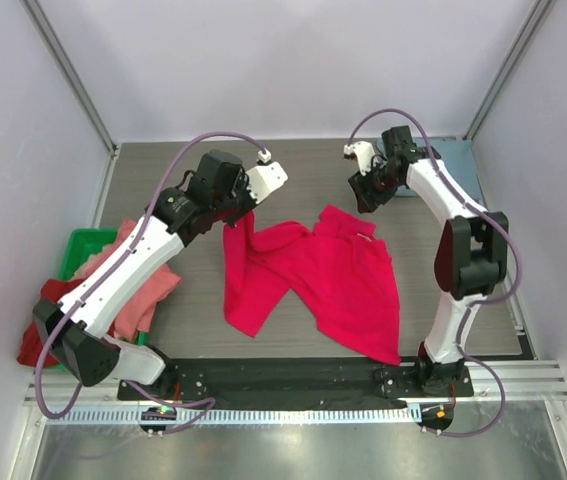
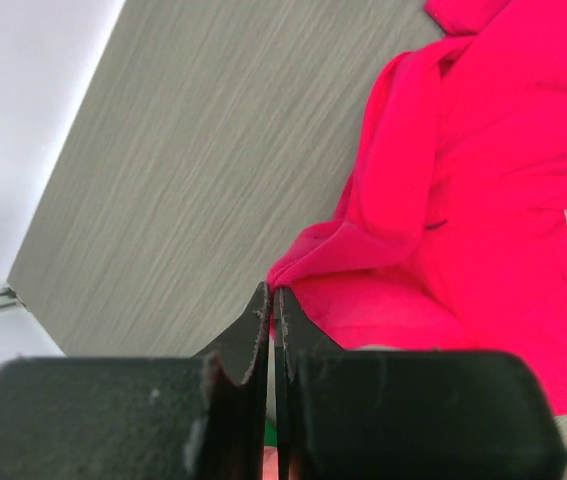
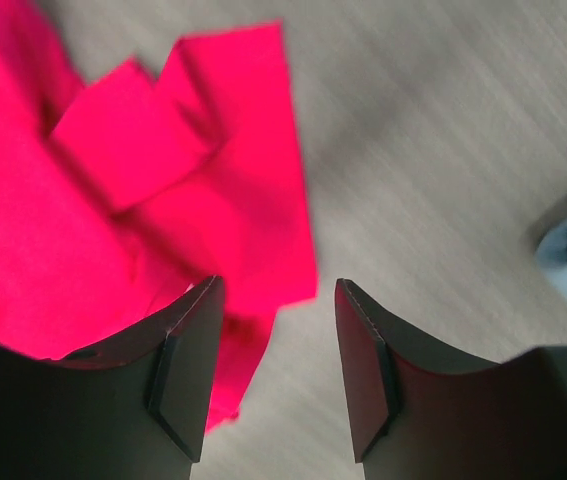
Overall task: Fold and stack the t-shirts
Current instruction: Flatten the tshirt out
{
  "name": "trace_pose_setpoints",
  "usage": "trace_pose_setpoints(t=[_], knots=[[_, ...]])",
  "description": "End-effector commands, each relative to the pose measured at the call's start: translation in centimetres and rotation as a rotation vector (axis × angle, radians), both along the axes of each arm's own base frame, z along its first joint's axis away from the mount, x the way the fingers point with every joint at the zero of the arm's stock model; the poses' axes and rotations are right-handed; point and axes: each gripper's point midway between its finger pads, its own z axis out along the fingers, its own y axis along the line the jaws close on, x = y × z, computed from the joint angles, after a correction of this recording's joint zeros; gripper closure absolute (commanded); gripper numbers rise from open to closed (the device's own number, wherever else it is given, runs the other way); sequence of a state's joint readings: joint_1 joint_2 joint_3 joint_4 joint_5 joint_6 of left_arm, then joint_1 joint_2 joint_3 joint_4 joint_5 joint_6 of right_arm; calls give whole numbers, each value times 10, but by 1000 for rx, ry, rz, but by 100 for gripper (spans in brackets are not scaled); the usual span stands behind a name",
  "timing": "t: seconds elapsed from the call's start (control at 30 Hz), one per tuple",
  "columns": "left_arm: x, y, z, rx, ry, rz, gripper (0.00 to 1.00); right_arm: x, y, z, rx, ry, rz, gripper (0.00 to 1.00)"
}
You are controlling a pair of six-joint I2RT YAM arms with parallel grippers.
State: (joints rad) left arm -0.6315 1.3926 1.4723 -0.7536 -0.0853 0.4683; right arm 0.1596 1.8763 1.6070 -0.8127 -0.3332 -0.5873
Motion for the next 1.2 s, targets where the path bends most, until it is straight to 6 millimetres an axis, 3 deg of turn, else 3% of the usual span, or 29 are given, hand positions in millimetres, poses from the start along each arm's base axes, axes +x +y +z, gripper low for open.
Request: trace_pose_setpoints(t=[0.0, 0.03, 0.13, 0.27, 0.53, 0.77, 1.17], knots=[[5, 2, -11, -7, 23, 32, 100, 54, 18, 40, 104, -150, -35, 46], [6, 3, -14, -5, 30, 36, 100, 60, 22, 25, 113, -120, -41, 47], [9, 6, -24, 8, 51, 51, 100, 83, 30, 25, 130, -143, -37, 47], [12, 8, -32, 16, 72, 65, 100, 106, 39, -2, 140, -113, -26, 48], [21, 14, -45, 31, 98, 97, 100, 95, 64, -40, 193, -5, 86, 49], [24, 13, -51, 35, 113, 103, 100, 99, 74, -53, 208, 14, 99, 48], [31, 10, -54, 35, 119, 113, 100, 89, 85, -83, 164, 69, 137, 48]])
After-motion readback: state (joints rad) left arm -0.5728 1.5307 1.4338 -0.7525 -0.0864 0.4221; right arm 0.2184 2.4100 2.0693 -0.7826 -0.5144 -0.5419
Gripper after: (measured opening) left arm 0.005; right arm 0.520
